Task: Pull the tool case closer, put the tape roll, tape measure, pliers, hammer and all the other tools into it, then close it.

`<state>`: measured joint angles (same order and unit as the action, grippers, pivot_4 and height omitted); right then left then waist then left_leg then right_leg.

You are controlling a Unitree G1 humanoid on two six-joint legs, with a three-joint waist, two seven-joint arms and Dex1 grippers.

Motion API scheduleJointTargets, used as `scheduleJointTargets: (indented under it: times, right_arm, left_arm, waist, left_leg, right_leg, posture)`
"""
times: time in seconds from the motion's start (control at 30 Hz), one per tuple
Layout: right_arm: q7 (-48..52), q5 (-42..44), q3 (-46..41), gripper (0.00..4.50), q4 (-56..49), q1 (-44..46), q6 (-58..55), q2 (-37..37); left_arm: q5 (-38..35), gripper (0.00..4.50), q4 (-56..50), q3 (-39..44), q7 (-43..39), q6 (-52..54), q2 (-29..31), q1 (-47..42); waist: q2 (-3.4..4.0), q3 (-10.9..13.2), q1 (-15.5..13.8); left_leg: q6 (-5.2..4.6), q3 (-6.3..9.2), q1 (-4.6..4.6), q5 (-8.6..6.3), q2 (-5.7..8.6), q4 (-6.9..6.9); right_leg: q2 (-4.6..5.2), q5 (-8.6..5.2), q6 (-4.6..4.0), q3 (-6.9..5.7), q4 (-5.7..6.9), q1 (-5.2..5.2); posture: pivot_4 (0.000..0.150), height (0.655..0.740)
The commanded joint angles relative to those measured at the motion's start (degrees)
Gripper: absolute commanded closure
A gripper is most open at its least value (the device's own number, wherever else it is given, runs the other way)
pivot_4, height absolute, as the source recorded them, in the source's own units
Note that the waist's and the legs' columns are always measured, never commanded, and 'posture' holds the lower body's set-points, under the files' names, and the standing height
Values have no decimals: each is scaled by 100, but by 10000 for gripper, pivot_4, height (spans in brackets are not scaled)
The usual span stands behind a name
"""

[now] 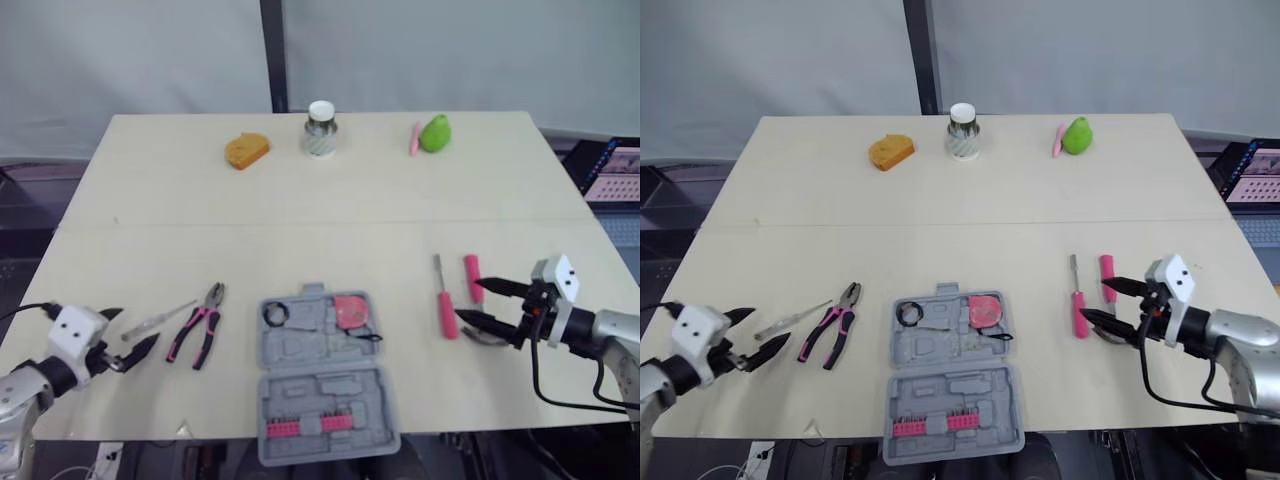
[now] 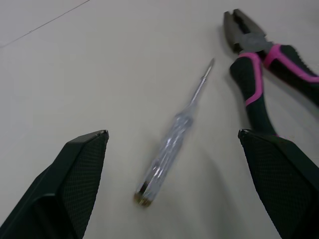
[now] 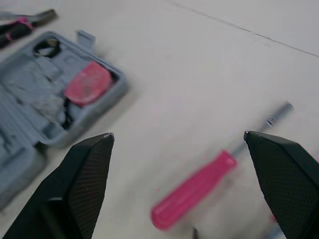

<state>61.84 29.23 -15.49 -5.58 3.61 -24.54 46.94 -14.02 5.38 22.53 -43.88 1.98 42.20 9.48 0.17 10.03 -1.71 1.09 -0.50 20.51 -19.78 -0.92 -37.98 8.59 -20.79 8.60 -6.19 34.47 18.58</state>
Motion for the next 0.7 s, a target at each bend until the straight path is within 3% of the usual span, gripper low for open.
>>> scheduleJointTargets:
  times: [0.03, 0.2, 0.3, 0.5, 0.7]
  right_arm:
    - [-269, 228, -105, 752, -623, -148, -292, -57]
    - [-888, 155, -154, 752, -1369, -744, -474, -319]
    - [-1160, 219, -25, 752, -1815, -921, -535, -556]
    - [-1322, 384, 644, 752, -2598, -598, -858, -691]
    - [-1132, 646, 1180, 752, -2966, 121, -1293, -471]
  left_arm:
    - [-14, 0, -511, -445, -234, -71, -17, -265]
    - [-134, 0, -1414, -1232, -432, 320, -177, -681]
    - [-178, 0, -1487, -1190, -243, 695, -232, -646]
    - [-222, 0, -2305, -686, 1355, 1743, -1148, -124]
    - [149, 0, -3157, -781, 2357, 2726, -1671, 510]
  waist:
    - [-4, 2, -4]
    - [-5, 2, 17]
    - [-4, 2, 71]
    - [-19, 12, 162]
    - [-32, 17, 56]
  left_leg:
    - [0, 1, 2, 0, 0, -1]
    - [0, 2, 4, 0, 0, -1]
    - [0, -5, 4, 0, -1, 0]
    - [0, -3, -1, 0, -4, 10]
    - [0, 5, 5, 0, -3, -4]
  right_leg:
    - [0, 0, 0, -1, 0, 0]
    - [-1, 0, 0, -3, 5, 2]
    - [-2, 0, 0, 1, 5, 5]
    - [-3, -2, -4, 2, 8, 9]
    - [-2, -1, -3, 1, 8, 7]
  posture:
    - [1500, 7400]
    - [1500, 7400]
    - [1500, 7400]
    - [1500, 7400]
    - [1500, 7400]
